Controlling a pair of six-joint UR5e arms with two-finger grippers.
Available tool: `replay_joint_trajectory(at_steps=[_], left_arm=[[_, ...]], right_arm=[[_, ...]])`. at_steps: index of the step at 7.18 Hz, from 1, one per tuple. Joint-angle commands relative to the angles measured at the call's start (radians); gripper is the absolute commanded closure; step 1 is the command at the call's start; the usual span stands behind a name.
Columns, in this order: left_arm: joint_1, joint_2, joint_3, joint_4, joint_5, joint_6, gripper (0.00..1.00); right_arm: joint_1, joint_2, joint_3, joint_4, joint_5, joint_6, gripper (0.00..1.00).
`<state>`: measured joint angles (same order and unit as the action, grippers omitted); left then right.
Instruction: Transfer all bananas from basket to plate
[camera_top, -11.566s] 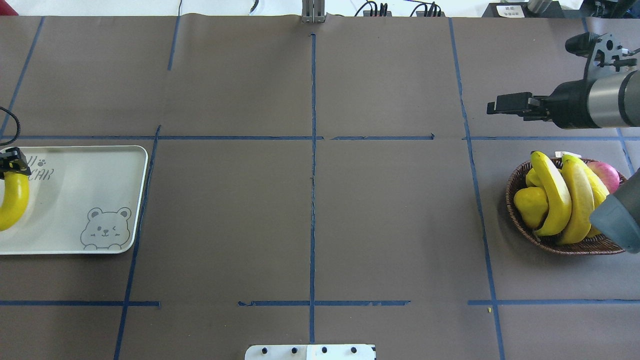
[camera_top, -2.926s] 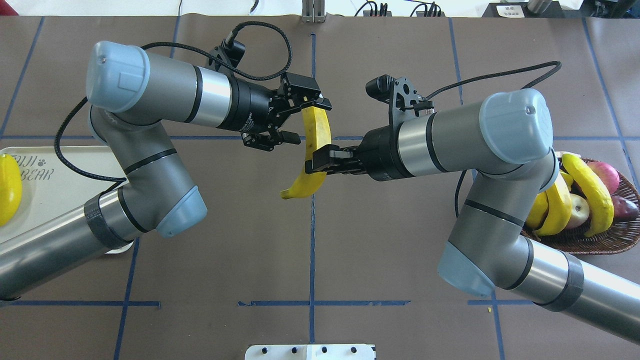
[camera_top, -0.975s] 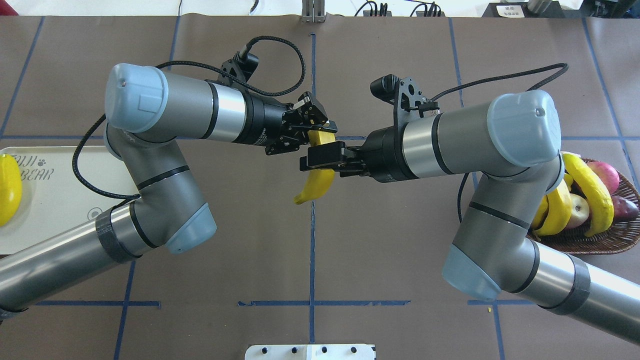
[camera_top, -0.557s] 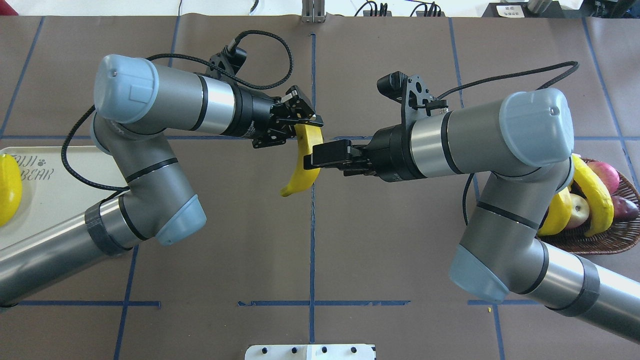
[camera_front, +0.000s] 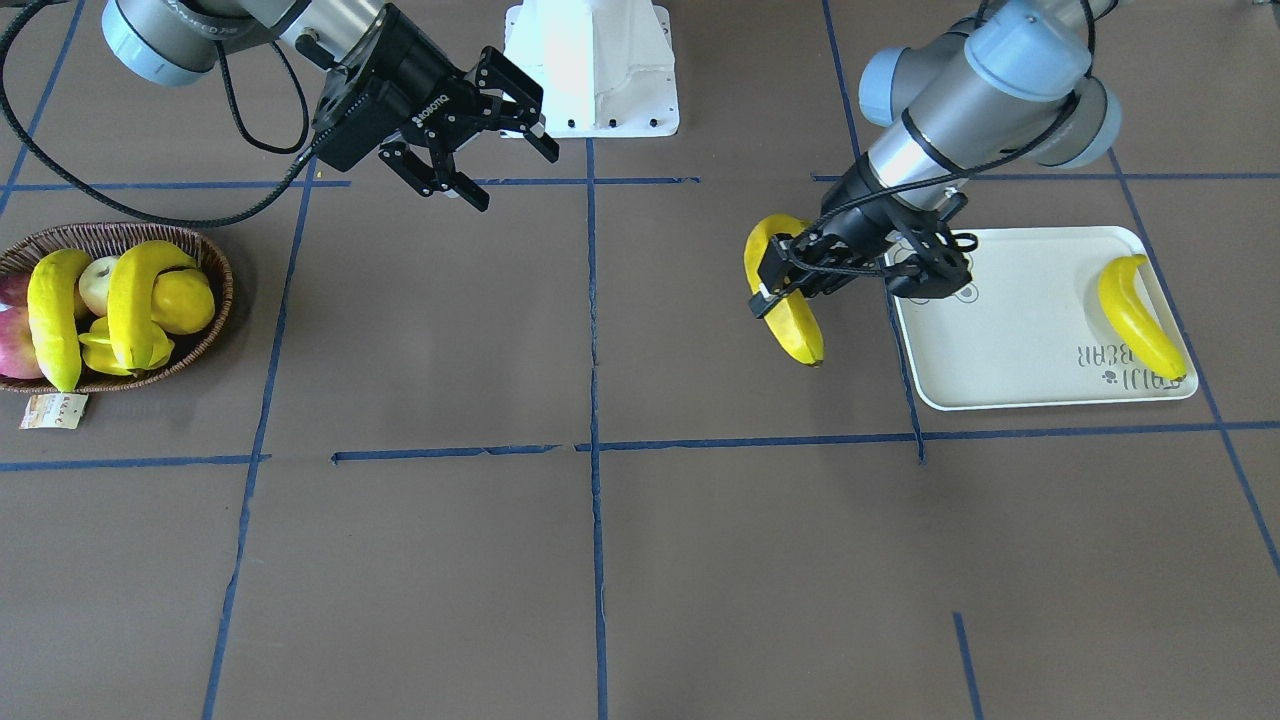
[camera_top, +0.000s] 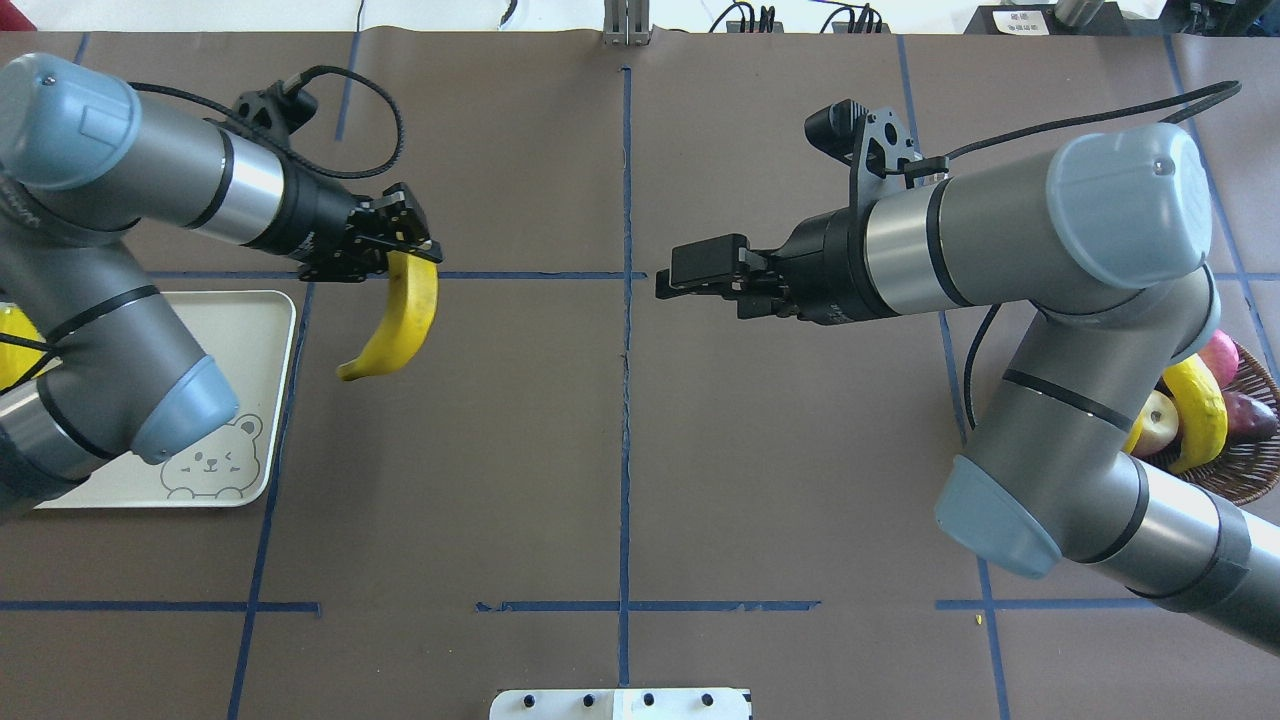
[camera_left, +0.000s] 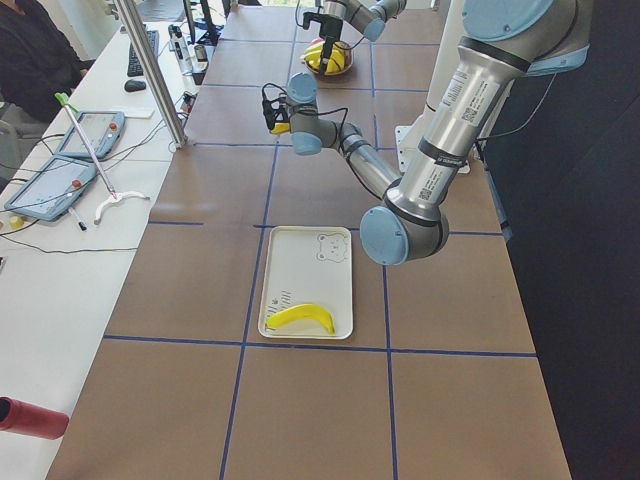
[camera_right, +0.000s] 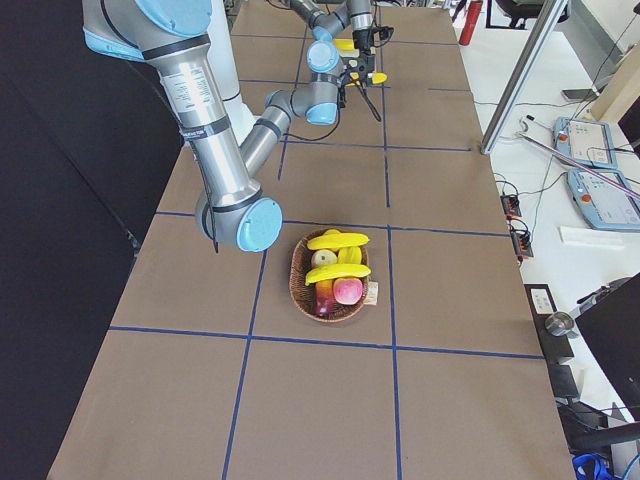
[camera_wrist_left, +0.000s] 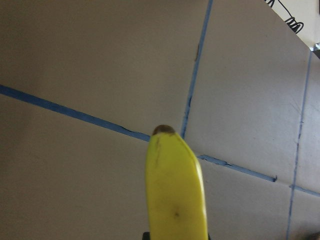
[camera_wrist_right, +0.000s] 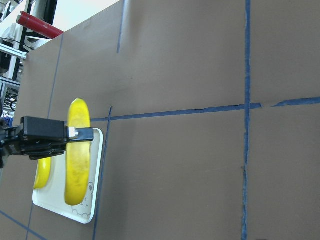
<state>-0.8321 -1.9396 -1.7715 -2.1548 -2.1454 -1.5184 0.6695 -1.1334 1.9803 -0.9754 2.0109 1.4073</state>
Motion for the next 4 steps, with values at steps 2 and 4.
replay_joint_trajectory(at_steps=[2,4], left_arm=[[-0.074,0.279,-0.017,0.067,0.036,0.255,1.00],[-0.117,0.393,-0.016,0.066,0.071,0.285,1.00]], right_arm=[[0.041,-0.049,0.005,-0.023,0.003,-0.019,0.00],[0.070,-0.074,0.008,-0.045,0.003,-0.021,0.00]])
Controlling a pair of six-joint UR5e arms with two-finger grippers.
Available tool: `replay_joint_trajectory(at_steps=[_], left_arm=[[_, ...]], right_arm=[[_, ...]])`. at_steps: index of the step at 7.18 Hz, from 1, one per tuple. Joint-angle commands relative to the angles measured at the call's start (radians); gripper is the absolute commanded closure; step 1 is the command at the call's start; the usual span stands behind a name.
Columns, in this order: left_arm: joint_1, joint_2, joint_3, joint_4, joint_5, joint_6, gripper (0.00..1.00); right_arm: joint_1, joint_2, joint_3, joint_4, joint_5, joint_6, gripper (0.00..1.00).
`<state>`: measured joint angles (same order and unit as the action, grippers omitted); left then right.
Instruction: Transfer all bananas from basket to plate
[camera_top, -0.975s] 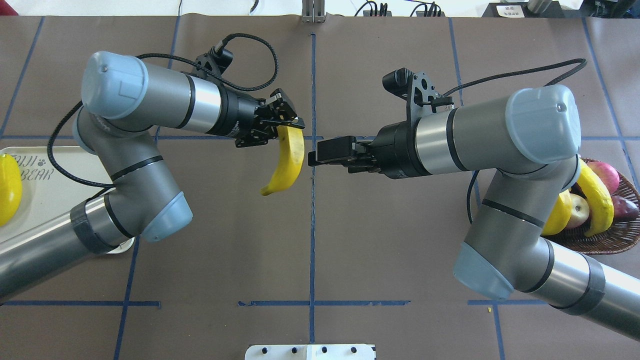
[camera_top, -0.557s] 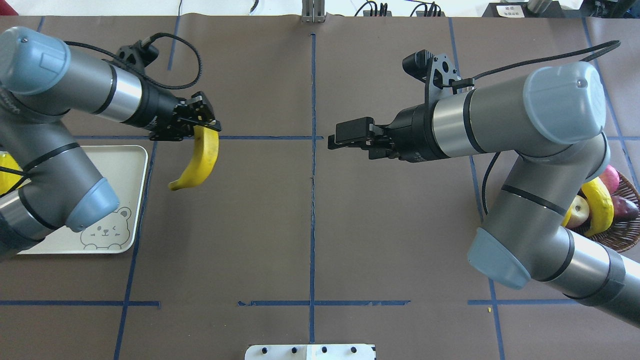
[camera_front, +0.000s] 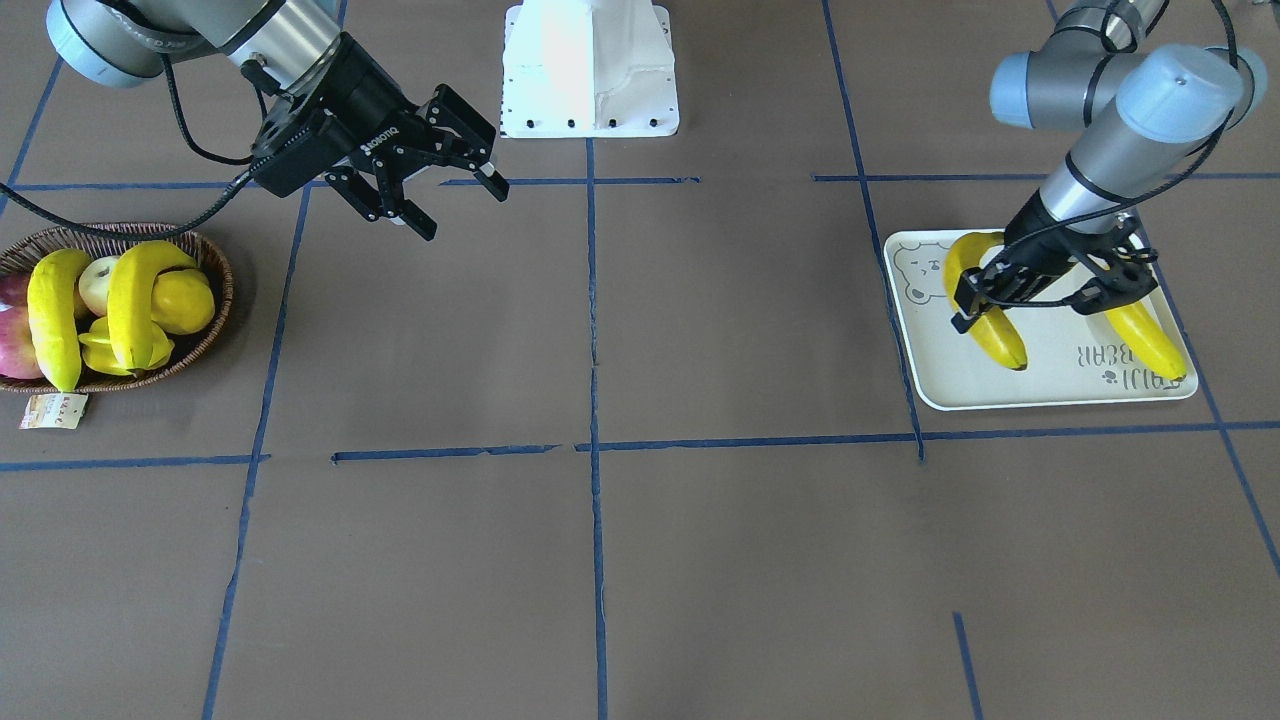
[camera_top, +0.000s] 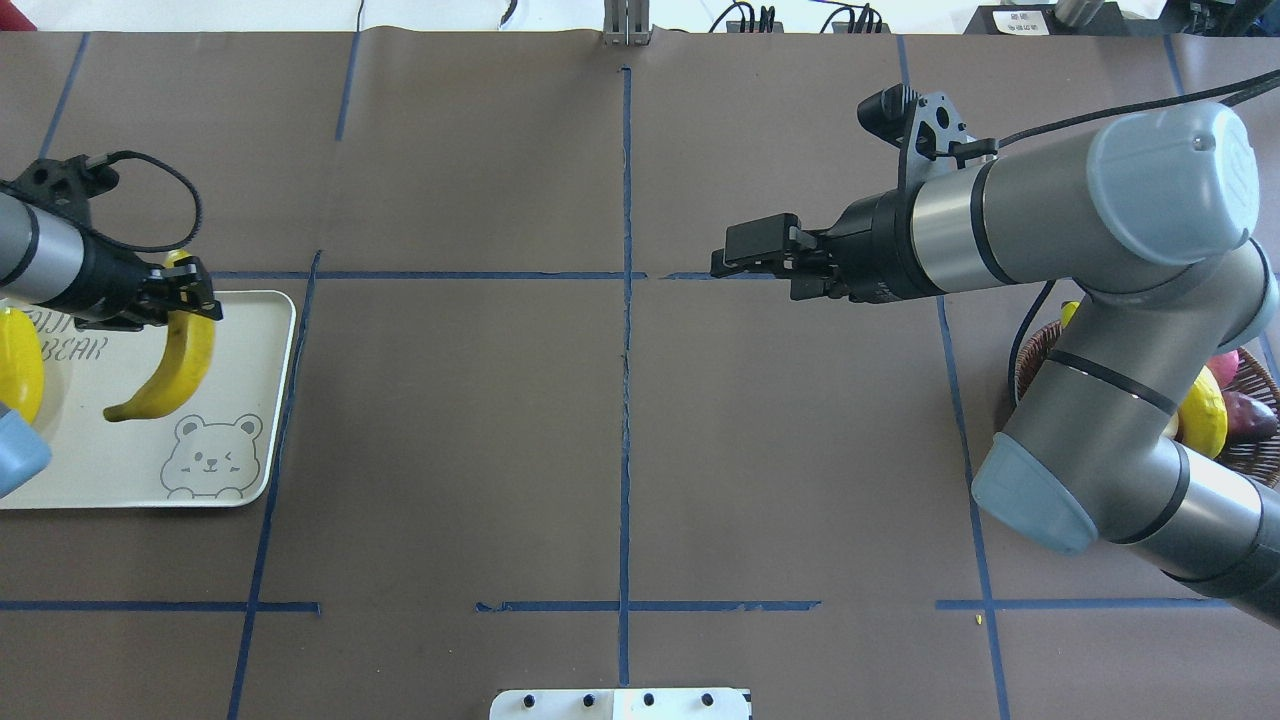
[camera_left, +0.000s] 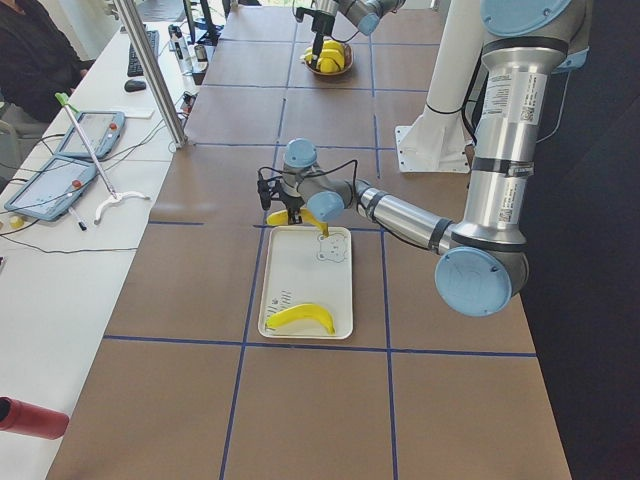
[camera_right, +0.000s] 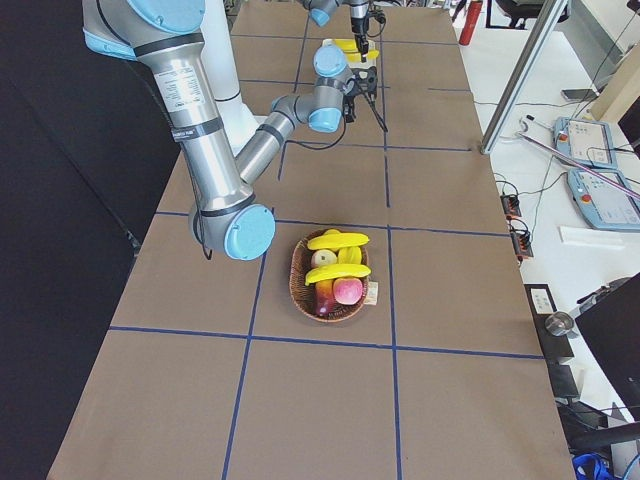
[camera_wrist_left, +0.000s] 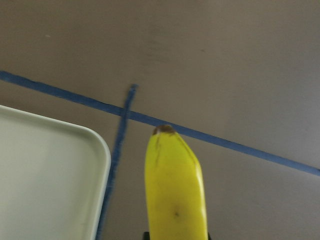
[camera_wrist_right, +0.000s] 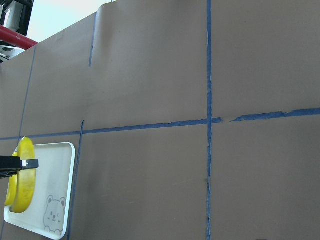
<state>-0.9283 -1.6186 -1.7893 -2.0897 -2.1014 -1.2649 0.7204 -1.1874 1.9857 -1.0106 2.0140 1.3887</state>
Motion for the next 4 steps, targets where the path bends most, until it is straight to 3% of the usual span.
replay_joint_trajectory(at_steps=[1,3,4], left_arm=[[-0.024,0.110,0.017,0.000,0.062,0.129,1.00],[-0.026,0.115,0.086,0.000,0.095,0.213,0.98],[-0.026,0.117,0.093,-0.001,0.095,0.214,0.98]], right_arm=[[0.025,-0.040,0.016,-0.009,0.000,-0.002,0.00],[0.040,-0.093,0.025,-0.009,0.000,-0.013,0.00],[0.051,-0.191,0.054,-0.016,0.002,-0.083,0.00]])
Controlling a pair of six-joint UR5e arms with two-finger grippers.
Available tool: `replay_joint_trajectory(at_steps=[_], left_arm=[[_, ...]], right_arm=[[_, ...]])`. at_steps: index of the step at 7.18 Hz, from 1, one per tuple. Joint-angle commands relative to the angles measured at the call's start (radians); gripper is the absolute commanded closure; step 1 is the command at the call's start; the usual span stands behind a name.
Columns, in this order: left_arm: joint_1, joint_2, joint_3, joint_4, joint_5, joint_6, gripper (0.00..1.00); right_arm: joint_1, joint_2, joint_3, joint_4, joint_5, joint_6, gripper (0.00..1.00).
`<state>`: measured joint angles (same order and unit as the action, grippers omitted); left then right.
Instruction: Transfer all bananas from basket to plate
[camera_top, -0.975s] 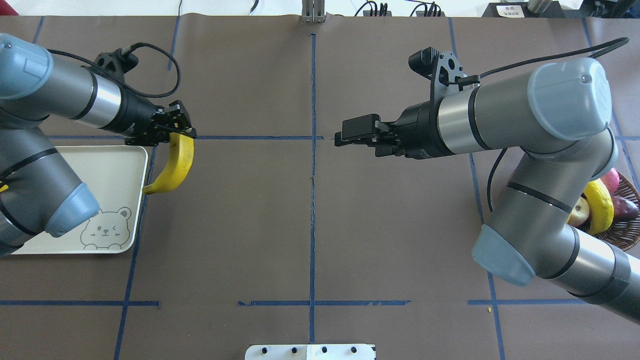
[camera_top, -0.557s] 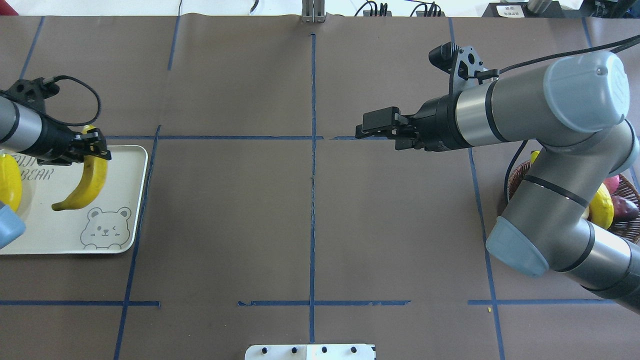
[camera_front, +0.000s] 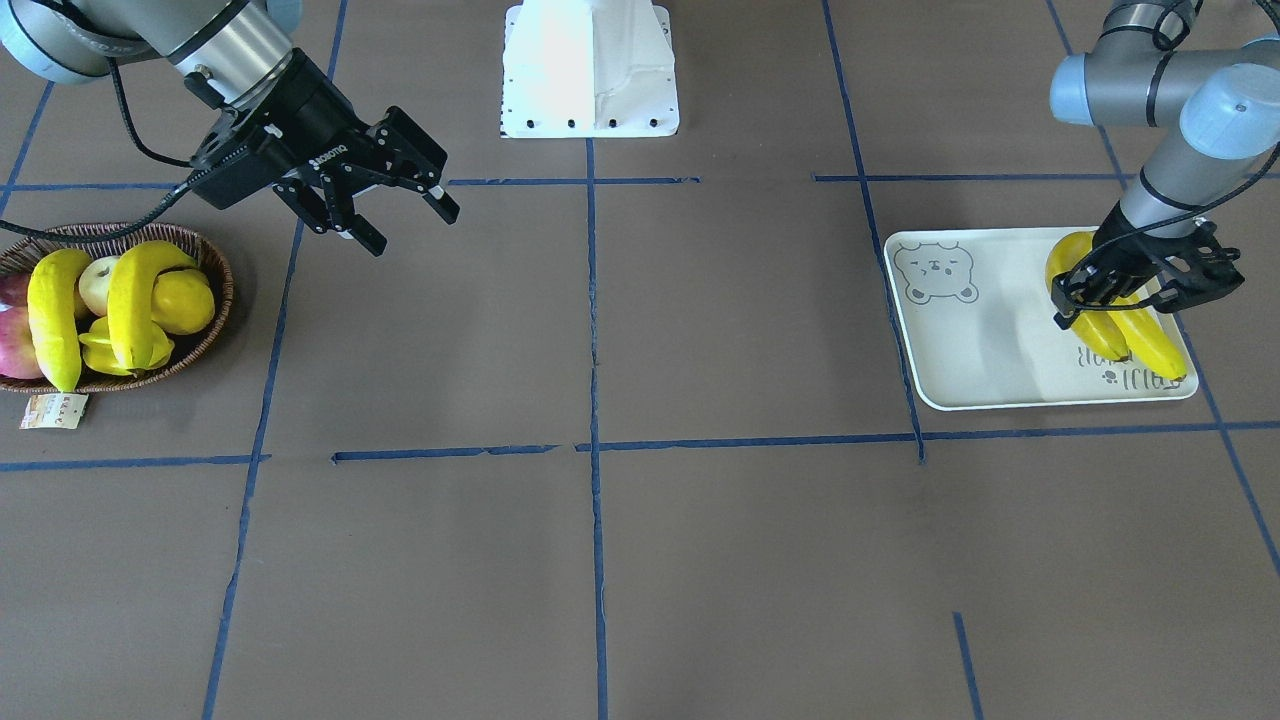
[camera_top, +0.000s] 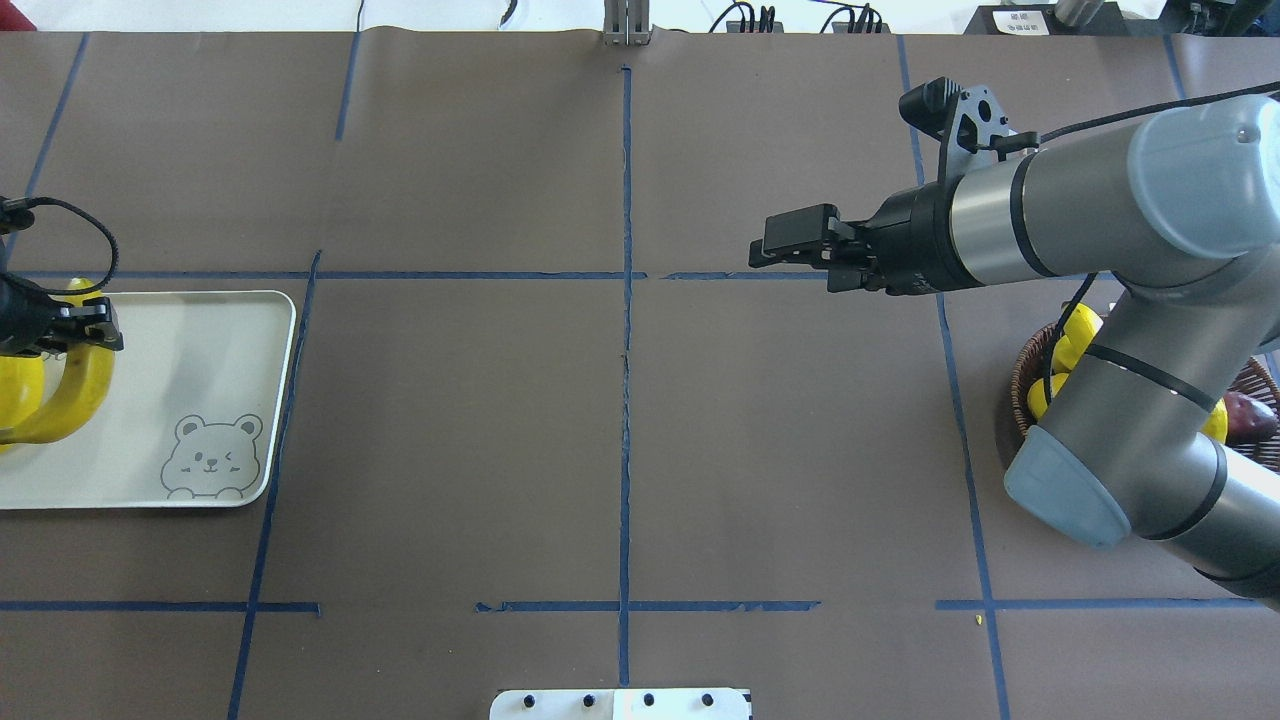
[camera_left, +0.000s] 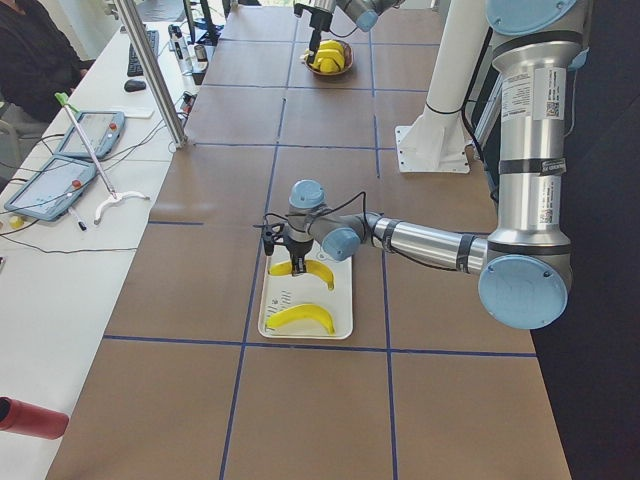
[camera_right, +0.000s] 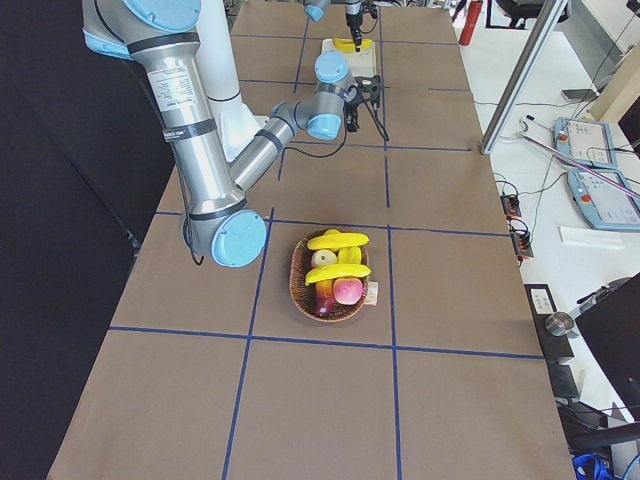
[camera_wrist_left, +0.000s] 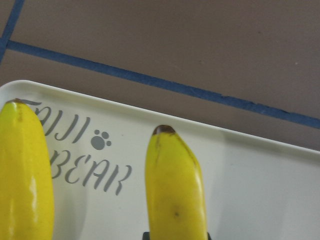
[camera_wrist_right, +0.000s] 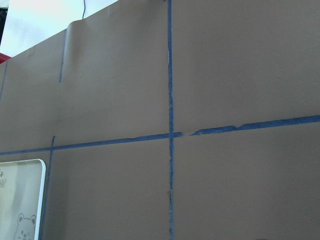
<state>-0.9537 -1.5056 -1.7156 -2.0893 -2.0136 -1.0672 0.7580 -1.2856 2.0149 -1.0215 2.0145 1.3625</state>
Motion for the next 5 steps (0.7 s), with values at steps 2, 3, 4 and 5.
replay_joint_trajectory(at_steps=[2,3,4,5], left_arm=[[0.000,0.007,0.024,-0.006,0.009,0.019,0.78],[0.001,0.007,0.028,-0.008,0.009,0.023,0.09],[0.001,0.005,0.028,-0.009,0.009,0.021,0.01],[0.001,0.005,0.024,-0.009,0.007,0.021,0.01]], right_arm=[[0.066,-0.236,0.068,-0.043,0.013,-0.234,0.00],[0.081,-0.273,0.065,-0.045,0.015,-0.297,0.00],[0.096,-0.312,0.059,-0.045,0.029,-0.375,0.00],[0.116,-0.340,0.058,-0.045,0.035,-0.419,0.00]])
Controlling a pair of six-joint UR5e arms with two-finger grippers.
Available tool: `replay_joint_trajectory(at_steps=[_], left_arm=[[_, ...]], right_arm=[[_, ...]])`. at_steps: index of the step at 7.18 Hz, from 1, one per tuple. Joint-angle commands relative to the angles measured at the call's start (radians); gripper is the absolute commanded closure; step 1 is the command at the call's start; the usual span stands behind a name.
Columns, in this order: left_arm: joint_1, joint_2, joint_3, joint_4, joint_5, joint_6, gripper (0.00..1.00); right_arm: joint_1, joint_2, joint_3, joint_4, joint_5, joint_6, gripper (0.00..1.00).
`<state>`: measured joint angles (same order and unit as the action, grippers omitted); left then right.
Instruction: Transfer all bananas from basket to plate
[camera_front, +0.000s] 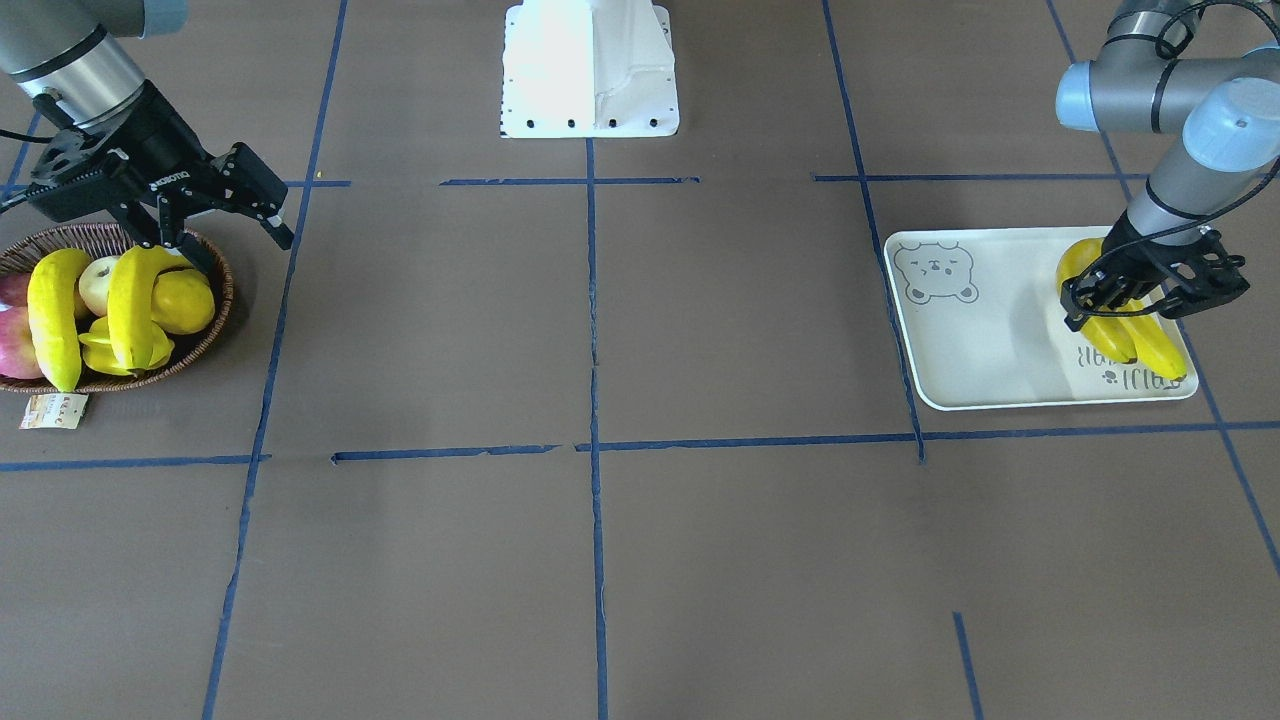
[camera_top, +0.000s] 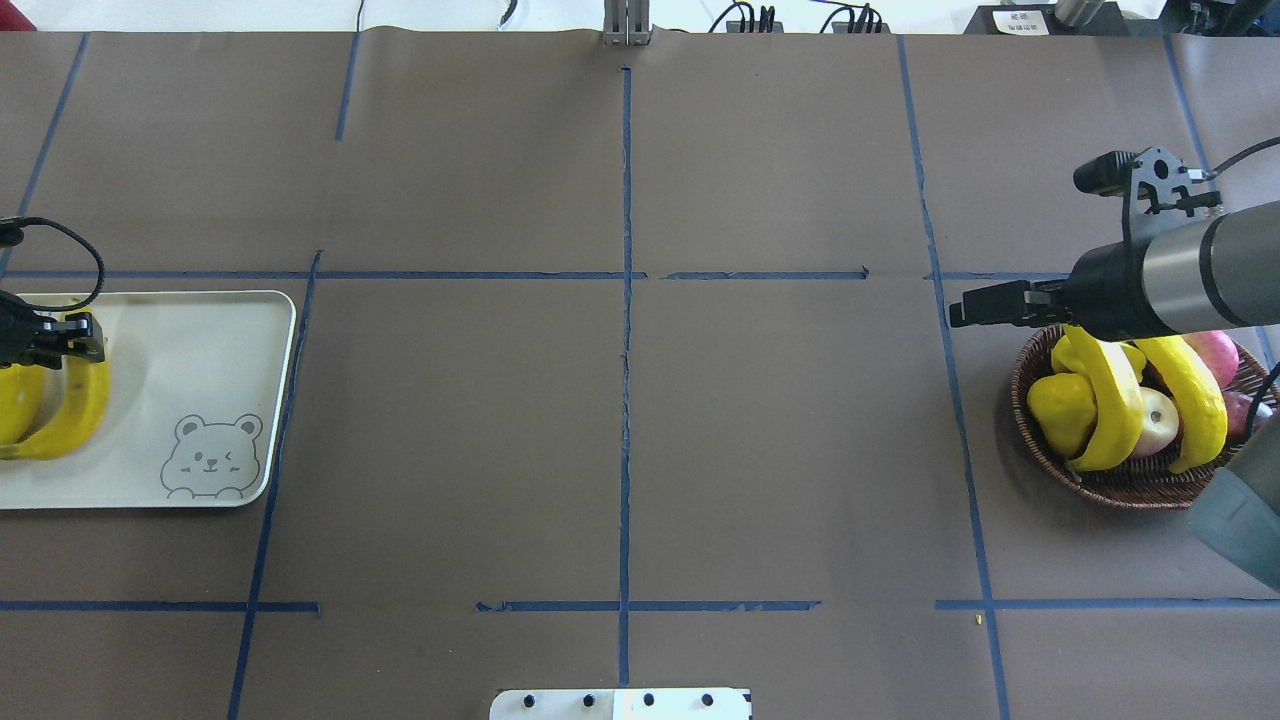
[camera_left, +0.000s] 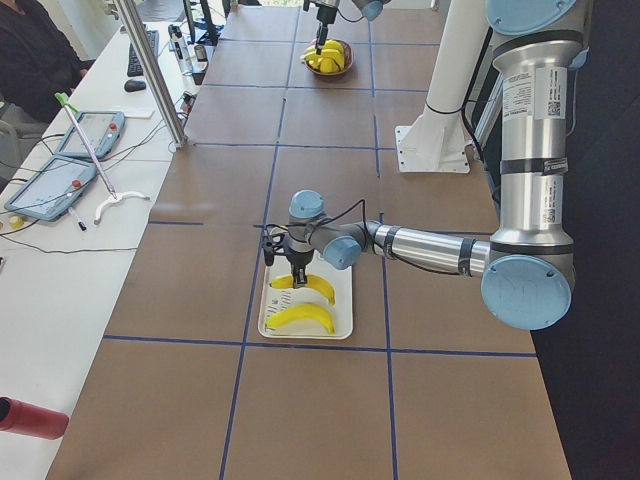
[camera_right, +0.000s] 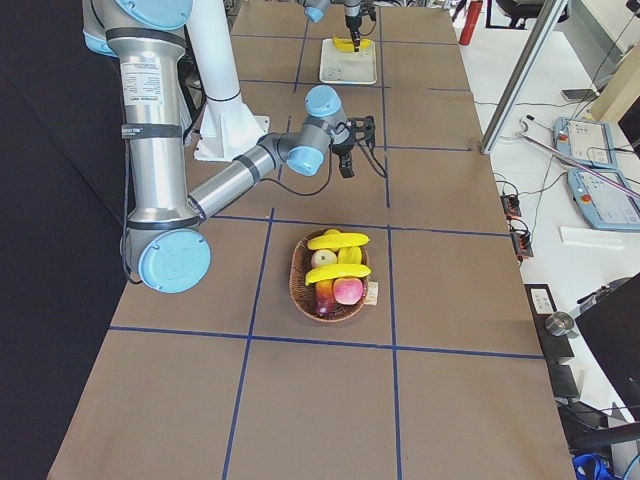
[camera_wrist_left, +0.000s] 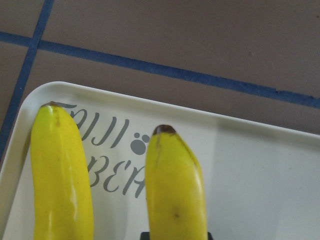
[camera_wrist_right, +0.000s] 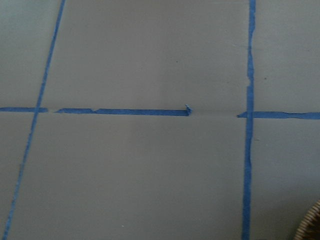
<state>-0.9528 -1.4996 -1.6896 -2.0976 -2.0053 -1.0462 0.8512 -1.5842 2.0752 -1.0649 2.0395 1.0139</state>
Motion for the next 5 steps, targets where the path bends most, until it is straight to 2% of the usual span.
replay_joint_trajectory(at_steps=[1,3,4,5], left_arm=[[-0.001,-0.002,-0.021,0.001,-0.001,0.000,0.01],[-0.018,-0.005,-0.089,0.016,-0.019,-0.002,0.01],[-0.041,-0.020,-0.119,0.074,-0.068,-0.002,0.01],[-0.043,-0.072,-0.161,0.168,-0.075,-0.002,0.01]], right_arm=[[0.040,-0.071,-0.003,-0.007,0.016,-0.110,0.00],[0.057,-0.118,-0.003,-0.026,0.016,-0.165,0.00],[0.057,-0.143,-0.003,-0.027,0.022,-0.170,0.00],[0.061,-0.161,-0.012,-0.023,0.049,-0.172,0.00]])
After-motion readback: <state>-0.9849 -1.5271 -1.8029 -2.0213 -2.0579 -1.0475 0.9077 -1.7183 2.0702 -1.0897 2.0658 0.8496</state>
